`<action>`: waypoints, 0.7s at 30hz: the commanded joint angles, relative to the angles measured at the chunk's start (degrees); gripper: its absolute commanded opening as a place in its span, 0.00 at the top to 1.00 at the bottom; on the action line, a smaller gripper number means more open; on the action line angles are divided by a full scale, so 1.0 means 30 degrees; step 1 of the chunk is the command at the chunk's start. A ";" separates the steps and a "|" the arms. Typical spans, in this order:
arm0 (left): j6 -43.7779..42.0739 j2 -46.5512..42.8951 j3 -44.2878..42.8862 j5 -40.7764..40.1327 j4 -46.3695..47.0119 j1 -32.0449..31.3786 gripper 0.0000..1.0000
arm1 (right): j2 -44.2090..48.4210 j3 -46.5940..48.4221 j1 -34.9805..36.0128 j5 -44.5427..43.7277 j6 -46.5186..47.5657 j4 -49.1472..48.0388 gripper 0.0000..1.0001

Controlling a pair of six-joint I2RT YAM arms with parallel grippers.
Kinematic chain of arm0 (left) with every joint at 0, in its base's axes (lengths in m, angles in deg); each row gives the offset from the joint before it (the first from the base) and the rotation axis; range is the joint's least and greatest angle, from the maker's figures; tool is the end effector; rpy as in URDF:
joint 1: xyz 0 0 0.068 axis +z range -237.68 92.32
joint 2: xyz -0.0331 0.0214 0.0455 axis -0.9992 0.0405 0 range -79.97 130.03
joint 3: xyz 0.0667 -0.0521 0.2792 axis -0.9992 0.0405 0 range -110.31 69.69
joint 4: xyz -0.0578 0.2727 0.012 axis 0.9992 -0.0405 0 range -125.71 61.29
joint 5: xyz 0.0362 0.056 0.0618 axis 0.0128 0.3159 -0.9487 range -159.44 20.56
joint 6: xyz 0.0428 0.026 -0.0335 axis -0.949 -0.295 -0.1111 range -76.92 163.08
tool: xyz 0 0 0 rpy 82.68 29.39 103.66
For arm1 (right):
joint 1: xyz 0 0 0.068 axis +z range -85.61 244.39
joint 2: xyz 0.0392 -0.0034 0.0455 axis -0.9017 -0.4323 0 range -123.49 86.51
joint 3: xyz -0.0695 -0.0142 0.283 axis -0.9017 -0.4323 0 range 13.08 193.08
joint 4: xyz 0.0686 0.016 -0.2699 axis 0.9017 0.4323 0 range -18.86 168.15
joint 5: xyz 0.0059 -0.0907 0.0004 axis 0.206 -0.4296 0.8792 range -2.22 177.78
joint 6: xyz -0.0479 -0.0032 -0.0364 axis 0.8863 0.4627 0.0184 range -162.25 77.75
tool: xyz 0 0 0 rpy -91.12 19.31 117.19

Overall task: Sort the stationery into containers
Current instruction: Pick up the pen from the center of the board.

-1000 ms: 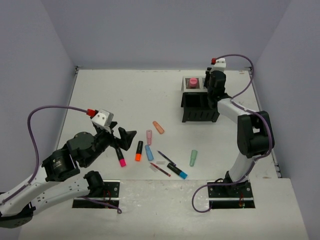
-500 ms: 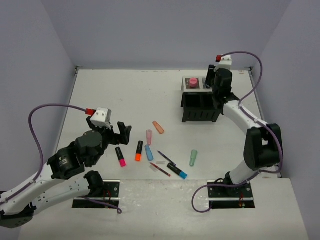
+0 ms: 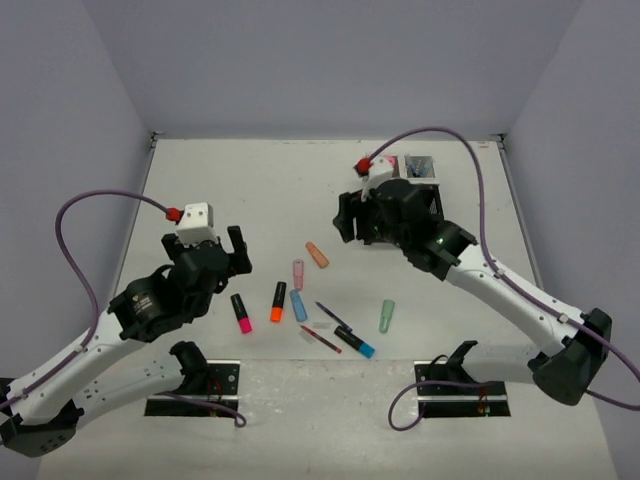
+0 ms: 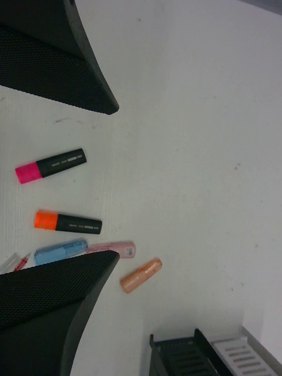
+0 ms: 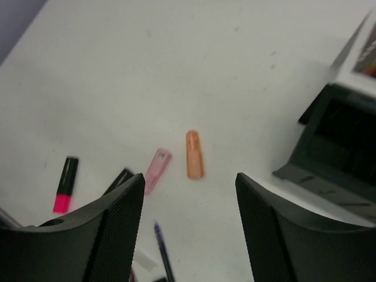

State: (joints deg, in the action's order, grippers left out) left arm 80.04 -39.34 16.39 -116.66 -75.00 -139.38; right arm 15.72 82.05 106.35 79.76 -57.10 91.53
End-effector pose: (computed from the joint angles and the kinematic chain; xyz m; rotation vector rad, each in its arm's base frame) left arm 0.1099 -0.0862 0.3568 -0.1983 1.9480 -0.1181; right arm 0.2284 0.1969 0.3882 -0.3751 1.9545 0.5127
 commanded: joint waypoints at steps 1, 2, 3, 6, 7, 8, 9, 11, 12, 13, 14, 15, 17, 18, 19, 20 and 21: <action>0.3381 0.1473 -0.1061 -0.2516 -0.4178 0.0125 0.00 | -0.0595 -0.2109 0.3467 -0.0646 -0.2503 0.3566 0.42; 0.3068 0.1400 -0.0644 -0.2455 -0.3741 0.0125 0.00 | -0.0830 -0.2415 0.4001 -0.0707 -0.2880 0.3777 0.47; 0.2632 0.1236 -0.0140 -0.2193 -0.3118 0.0125 0.00 | -0.1142 -0.2631 0.4417 -0.0803 -0.3206 0.4078 0.52; 0.1212 0.0493 0.0810 -0.0913 -0.1451 0.0125 0.00 | -0.2304 -0.3113 0.5490 -0.0554 -0.3297 0.4399 0.64; 0.0994 0.0369 0.0868 -0.0956 -0.1215 0.0125 0.00 | -0.2851 -0.3222 0.5717 -0.0355 -0.3132 0.4330 0.65; 0.0880 0.0026 0.0993 -0.1069 -0.1000 0.0125 0.00 | -0.3635 -0.3231 0.6202 -0.0291 -0.2941 0.4289 0.66; 0.0653 -0.0248 0.1139 -0.0870 -0.0700 0.0125 0.00 | -0.4173 -0.3195 0.6240 -0.0218 -0.2777 0.4226 0.67; 0.0219 -0.0762 0.1419 -0.0484 -0.0129 0.0125 0.00 | -0.5220 -0.3127 0.6313 -0.0059 -0.2447 0.4071 0.70; 0.0162 -0.0770 0.1475 -0.0375 -0.0069 0.0125 0.00 | -0.5518 -0.3126 0.6314 0.0123 -0.2262 0.3787 0.74; 0.0161 -0.0673 0.1475 -0.0358 -0.0069 0.0109 0.00 | -0.5861 -0.3142 0.6314 0.0514 -0.2163 0.3573 0.74; 0.0161 -0.0580 0.1475 -0.0344 -0.0079 0.0101 0.00 | -0.6254 -0.3128 0.6314 0.0829 -0.2090 0.3399 0.75; 0.0161 -0.0503 0.1475 -0.0344 -0.0126 0.0125 0.00 | -0.6817 -0.3007 0.6314 0.0860 -0.2113 0.3372 0.75; 0.0138 -0.0167 0.1453 -0.0300 -0.0127 0.0103 0.00 | -0.7511 -0.2810 0.6336 0.0961 -0.2135 0.3394 0.76; 0.0131 0.0052 0.1446 -0.0256 -0.0157 0.0111 0.00 | -0.7779 -0.2790 0.6358 0.1140 -0.2097 0.3386 0.76; 0.0131 0.0219 0.1430 -0.0219 -0.0185 0.0125 0.00 | -0.7948 -0.2811 0.6388 0.1344 -0.2047 0.3332 0.76; 0.0131 0.0317 0.1388 -0.0198 -0.0185 0.0125 0.00 | -0.8013 -0.2840 0.6439 0.1505 -0.2025 0.3227 0.77; 0.0131 0.0439 0.1395 -0.0190 -0.0178 0.0125 0.00 | -0.8074 -0.2892 0.6460 0.1658 -0.2002 0.3173 0.77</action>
State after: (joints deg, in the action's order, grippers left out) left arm 81.38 -39.53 20.45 -117.22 -78.00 -139.38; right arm -8.22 71.99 125.14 82.20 -63.75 102.83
